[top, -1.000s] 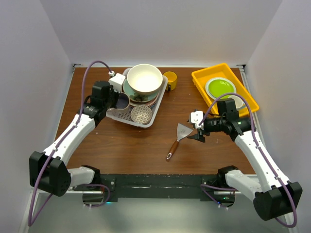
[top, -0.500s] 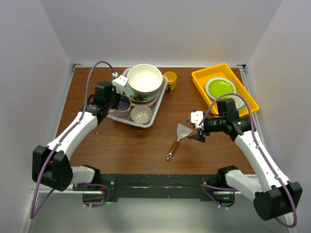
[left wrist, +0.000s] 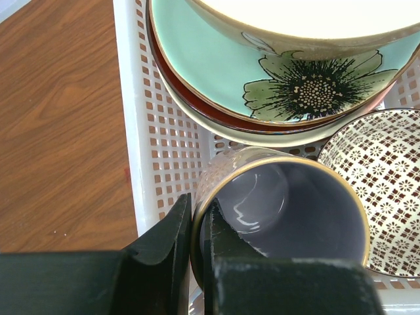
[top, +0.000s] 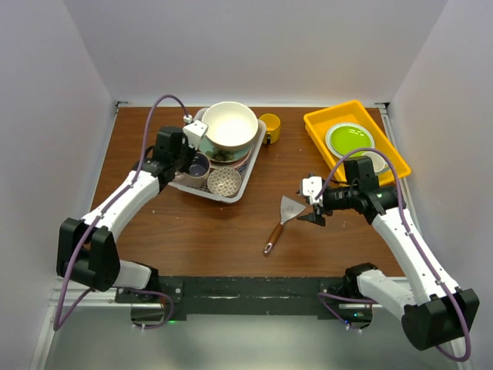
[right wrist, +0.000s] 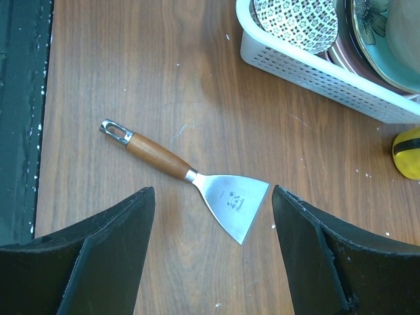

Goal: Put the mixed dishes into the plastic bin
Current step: Place the cup in the plastic bin.

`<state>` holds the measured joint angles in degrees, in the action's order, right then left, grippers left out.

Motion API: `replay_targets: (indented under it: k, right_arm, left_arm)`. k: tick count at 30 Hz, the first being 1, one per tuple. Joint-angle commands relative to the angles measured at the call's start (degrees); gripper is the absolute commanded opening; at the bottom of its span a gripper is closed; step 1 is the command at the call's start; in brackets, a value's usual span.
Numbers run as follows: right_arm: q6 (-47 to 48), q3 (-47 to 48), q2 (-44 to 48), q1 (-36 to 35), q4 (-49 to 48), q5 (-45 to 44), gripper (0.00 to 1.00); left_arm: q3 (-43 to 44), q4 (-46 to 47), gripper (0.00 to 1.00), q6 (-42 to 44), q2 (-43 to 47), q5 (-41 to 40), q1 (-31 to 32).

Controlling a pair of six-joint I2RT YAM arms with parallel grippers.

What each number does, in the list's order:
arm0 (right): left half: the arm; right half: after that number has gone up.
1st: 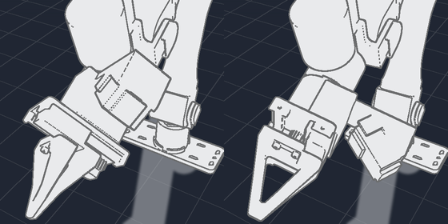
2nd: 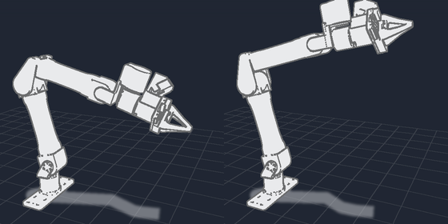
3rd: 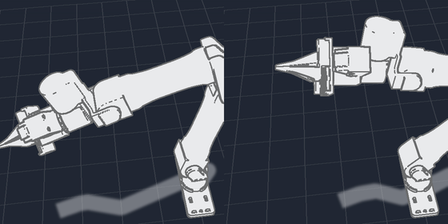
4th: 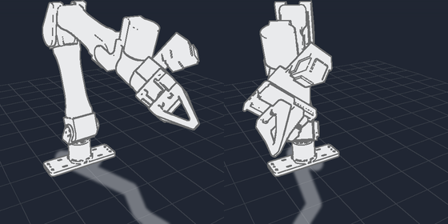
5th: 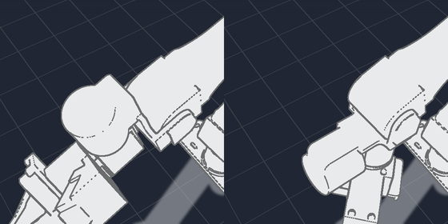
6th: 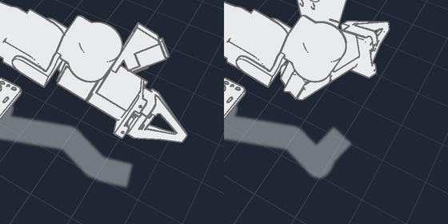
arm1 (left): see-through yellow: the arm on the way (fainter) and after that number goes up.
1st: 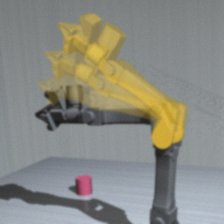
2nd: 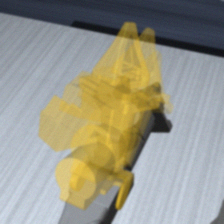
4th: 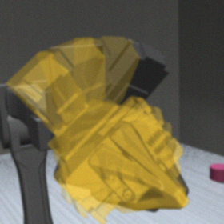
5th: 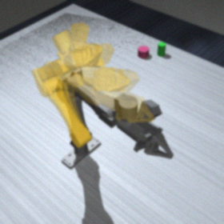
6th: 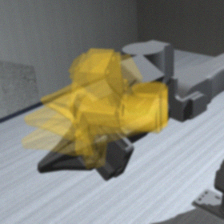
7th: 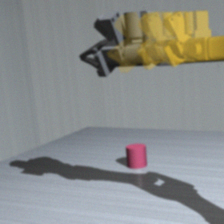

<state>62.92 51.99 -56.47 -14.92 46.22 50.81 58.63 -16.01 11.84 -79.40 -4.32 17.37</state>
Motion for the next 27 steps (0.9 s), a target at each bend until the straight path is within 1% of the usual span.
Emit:
replay_targets:
  k: [1,2,3,5,6,9,11,17,18,27]
  right_arm:
    - [0.98,-0.31,0.74,0.33,-0.25,2.28,0.76]
    - [0.98,-0.31,0.74,0.33,-0.34,2.28,0.76]
    - [0.89,-0.31,0.74,0.33,-0.25,2.28,0.76]
    - [0.89,-0.22,0.83,0.33,-0.25,2.19,0.76]
    - [0.98,-0.22,0.92,0.33,-0.25,2.28,0.76]
    - [1.07,-0.22,0.92,0.42,-0.16,2.19,0.76]
    - [0.98,-0.22,0.92,0.33,-0.16,2.19,0.76]
    - [0.98,-0.22,0.83,0.41,-0.16,2.19,0.76]
    - [0.98,-0.22,0.92,0.33,-0.25,2.10,0.76]
    - [0.98,-0.22,0.74,0.41,-0.25,2.19,0.76]
  left_arm:
    - [3.86,4.94,0.03,-0.50,0.38,0.63,-0.31]
    - [3.86,4.94,0.05,-0.58,0.12,0.63,-0.31]
    - [3.86,4.94,0.08,-0.76,-0.06,0.63,-0.23]
    - [3.86,4.94,0.10,-0.94,-0.41,0.63,-0.31]
    - [3.86,4.94,0.13,-1.11,-0.41,0.54,-0.31]
    - [3.86,4.94,0.17,-1.37,-0.67,0.19,-0.31]
    - [3.86,4.85,0.19,-1.46,-0.67,0.10,-0.31]
    - [3.86,4.85,0.28,-2.08,-0.59,-0.69,-0.31]
    - [3.86,4.85,0.31,-2.25,-0.59,-0.95,-0.31]
    - [3.77,4.85,0.39,-3.48,1.61,-3.24,-0.31]
